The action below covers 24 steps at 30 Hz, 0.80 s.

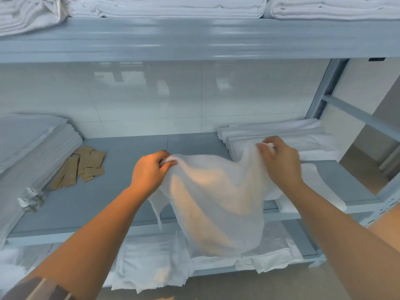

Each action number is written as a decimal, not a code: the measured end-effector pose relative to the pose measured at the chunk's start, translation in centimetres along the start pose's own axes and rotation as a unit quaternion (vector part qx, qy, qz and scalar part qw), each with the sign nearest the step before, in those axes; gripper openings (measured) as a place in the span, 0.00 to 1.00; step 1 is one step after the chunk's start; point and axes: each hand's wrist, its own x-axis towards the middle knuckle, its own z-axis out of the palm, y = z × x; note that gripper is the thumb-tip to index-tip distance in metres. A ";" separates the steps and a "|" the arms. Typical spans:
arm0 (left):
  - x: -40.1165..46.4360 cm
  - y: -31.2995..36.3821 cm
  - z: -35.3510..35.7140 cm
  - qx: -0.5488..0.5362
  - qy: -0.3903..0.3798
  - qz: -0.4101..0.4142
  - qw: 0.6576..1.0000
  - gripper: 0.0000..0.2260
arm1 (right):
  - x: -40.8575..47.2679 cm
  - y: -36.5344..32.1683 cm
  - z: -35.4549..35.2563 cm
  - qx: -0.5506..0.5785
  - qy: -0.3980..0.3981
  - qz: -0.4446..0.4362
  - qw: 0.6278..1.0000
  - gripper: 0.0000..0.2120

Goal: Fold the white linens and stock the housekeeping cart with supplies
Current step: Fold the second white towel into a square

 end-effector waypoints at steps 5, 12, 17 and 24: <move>0.9 5.8 1.9 -0.069 -0.064 0.096 0.991 0.06 | -1.8 -7.0 3.4 0.007 -0.226 -0.123 0.966 0.32; 1.4 5.6 1.3 -0.054 -0.109 0.150 0.981 0.07 | -0.8 -7.4 4.7 0.028 -0.279 -0.163 0.946 0.07; 0.9 4.0 0.7 -0.037 -0.083 0.101 0.991 0.06 | -0.9 -7.3 5.3 0.016 -0.192 -0.149 0.970 0.07; 0.7 -0.4 -0.9 -0.021 -0.064 0.001 0.998 0.11 | 1.4 -4.2 4.3 0.018 -0.087 -0.066 0.994 0.07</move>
